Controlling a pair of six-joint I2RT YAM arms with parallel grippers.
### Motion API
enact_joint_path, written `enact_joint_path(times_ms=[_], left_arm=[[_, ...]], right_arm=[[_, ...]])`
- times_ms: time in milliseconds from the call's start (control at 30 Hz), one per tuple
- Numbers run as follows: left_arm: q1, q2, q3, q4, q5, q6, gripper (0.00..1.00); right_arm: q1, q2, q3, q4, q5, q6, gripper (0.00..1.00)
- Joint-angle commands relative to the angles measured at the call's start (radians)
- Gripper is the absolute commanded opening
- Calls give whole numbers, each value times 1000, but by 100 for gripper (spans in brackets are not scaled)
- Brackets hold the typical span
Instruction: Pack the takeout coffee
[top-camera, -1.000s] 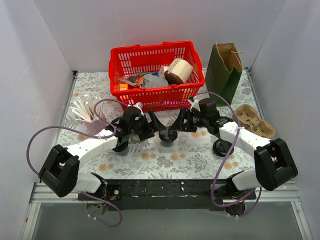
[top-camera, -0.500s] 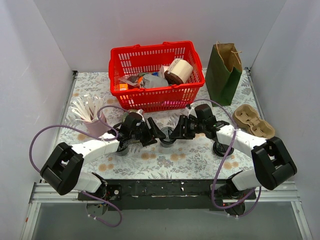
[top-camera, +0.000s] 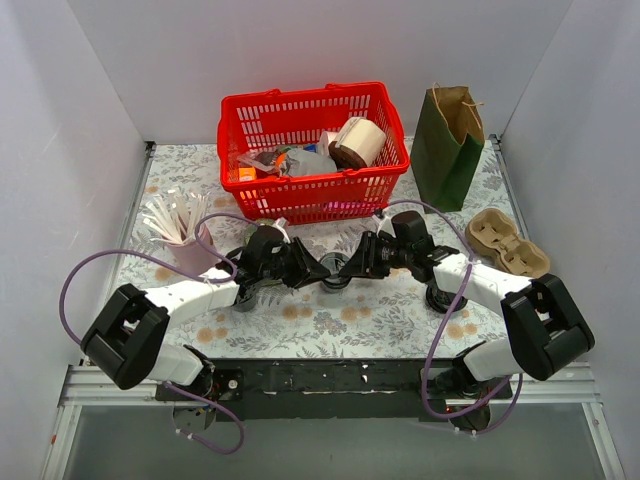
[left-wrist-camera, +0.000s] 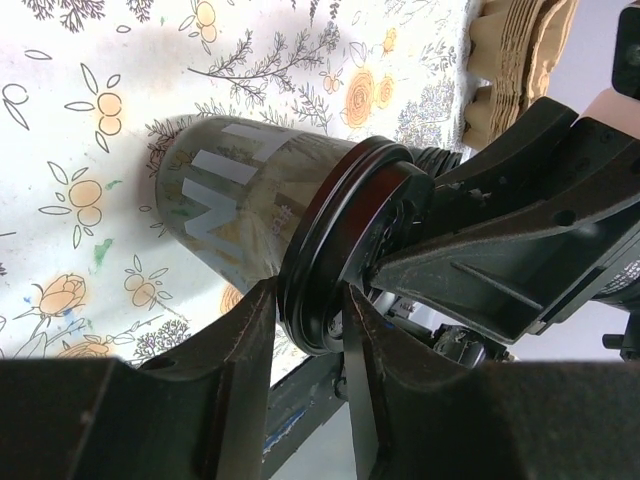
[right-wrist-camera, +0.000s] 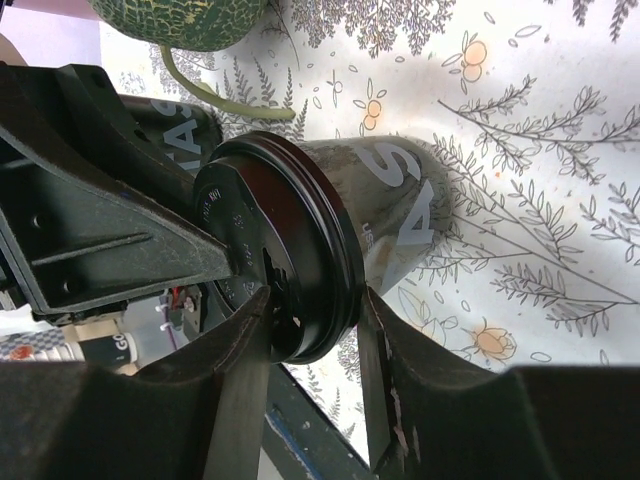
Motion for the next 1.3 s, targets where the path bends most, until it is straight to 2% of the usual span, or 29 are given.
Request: enact_joint_path(times_ms=[0,67,133,233,267,333,400,533,633,733,800,867,933,1033,1133,1200,1267], left_arm=[[-4,20,-18,-59,-37,18,24],[-3,23,-10,-70,-57,39,28],[-3,26,0,-148,-77,54,35],[-3,24,25,-211,-112,85,40],[-3,18,31,-217,-109,97,46],[-3,15,54,-228,-100,104,50],[-4,14,68,-228,-86,113,55],[-3,15,120,-231,-66,130,66],[-3,14,145,-238,-80,134,72],[-4,18,157,-240,-86,136,74],[-3,18,158,-240,-85,136,75],[-3,18,151,-241,-89,145,75],[-3,11,146,-247,-88,153,75],[-3,-14,131,-252,-101,151,79],[-3,-49,116,-254,-114,147,86],[-3,-80,103,-261,-120,136,96],[-3,-117,96,-269,-124,133,98]], right_arm=[[4,12,-15,49,26,-105,31],[4,18,-13,57,26,-146,30],[2,27,2,37,12,-165,33],[2,30,48,-40,29,-167,41],[2,29,62,-86,36,-168,45],[2,10,106,-170,70,-159,53],[2,-10,129,-236,87,-159,56],[2,-10,192,-311,105,-162,67],[2,15,237,-334,104,-176,69],[2,42,275,-331,101,-197,69],[2,53,277,-296,86,-287,68],[7,38,256,-201,-12,-456,68],[11,18,225,-195,-86,-644,74],[31,-25,156,-131,-74,-797,77],[66,-31,108,-37,-63,-851,79],[99,-16,91,29,-24,-851,79],[114,-2,62,79,-4,-858,79]])
